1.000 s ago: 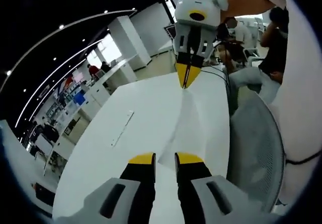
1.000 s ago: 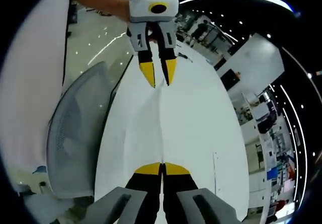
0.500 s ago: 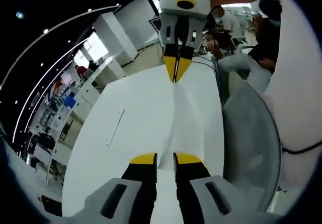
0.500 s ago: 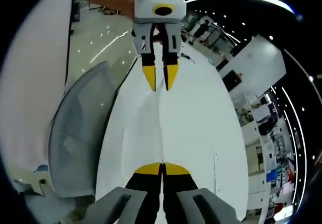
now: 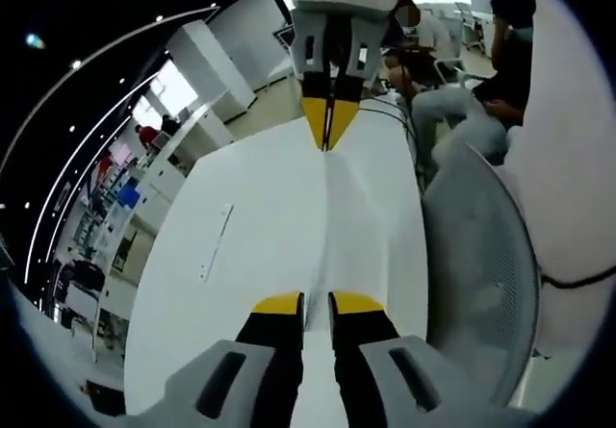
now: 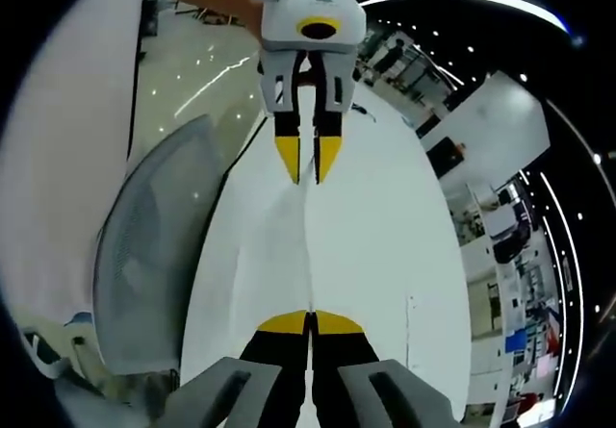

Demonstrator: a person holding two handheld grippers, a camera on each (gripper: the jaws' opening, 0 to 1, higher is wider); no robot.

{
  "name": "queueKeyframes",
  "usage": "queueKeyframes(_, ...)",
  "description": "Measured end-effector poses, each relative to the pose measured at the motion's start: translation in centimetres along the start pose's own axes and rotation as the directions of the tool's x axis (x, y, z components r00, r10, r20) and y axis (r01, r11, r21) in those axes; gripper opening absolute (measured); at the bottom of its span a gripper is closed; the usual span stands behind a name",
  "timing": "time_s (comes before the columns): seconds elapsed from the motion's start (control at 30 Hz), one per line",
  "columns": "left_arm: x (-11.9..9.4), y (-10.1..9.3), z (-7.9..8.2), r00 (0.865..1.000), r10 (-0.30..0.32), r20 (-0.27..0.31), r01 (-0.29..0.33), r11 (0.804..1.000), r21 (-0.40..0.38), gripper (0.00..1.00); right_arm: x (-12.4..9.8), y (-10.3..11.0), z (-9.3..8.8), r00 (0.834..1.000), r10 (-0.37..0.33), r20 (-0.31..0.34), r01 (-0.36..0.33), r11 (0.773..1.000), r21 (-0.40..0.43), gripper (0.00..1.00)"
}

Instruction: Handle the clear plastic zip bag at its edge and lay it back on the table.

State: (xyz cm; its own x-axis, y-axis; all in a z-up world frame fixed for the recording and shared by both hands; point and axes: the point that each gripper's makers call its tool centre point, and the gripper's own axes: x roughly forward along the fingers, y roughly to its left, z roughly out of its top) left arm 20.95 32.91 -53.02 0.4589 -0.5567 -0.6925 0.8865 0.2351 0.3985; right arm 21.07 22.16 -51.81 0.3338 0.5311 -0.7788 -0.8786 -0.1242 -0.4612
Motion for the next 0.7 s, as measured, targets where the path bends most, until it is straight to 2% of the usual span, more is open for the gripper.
queueKeyframes(0.27,0.1,-0.4,-0.1,1.0,-0.019,-0.015,0.019,1.0,0.003,0.0,0.0,-0.1,0.1,1.0,-0.002,0.001,0.002,1.0,-0.003,0.0)
queueKeyframes(0.5,0.2,-1.0,-0.3,0.998,-0.059,-0.03,0.059,0.998,-0.008,0.0,-0.1,-0.1,0.2,1.0,0.001,-0.001,-0.001,1.0,-0.009,0.0)
queueKeyframes(0.7,0.2,-1.6,-0.3,0.994,-0.104,-0.041,0.102,0.993,-0.055,0.0,-0.1,-0.3,0.3,1.0,-0.002,0.002,0.002,1.0,-0.006,0.0)
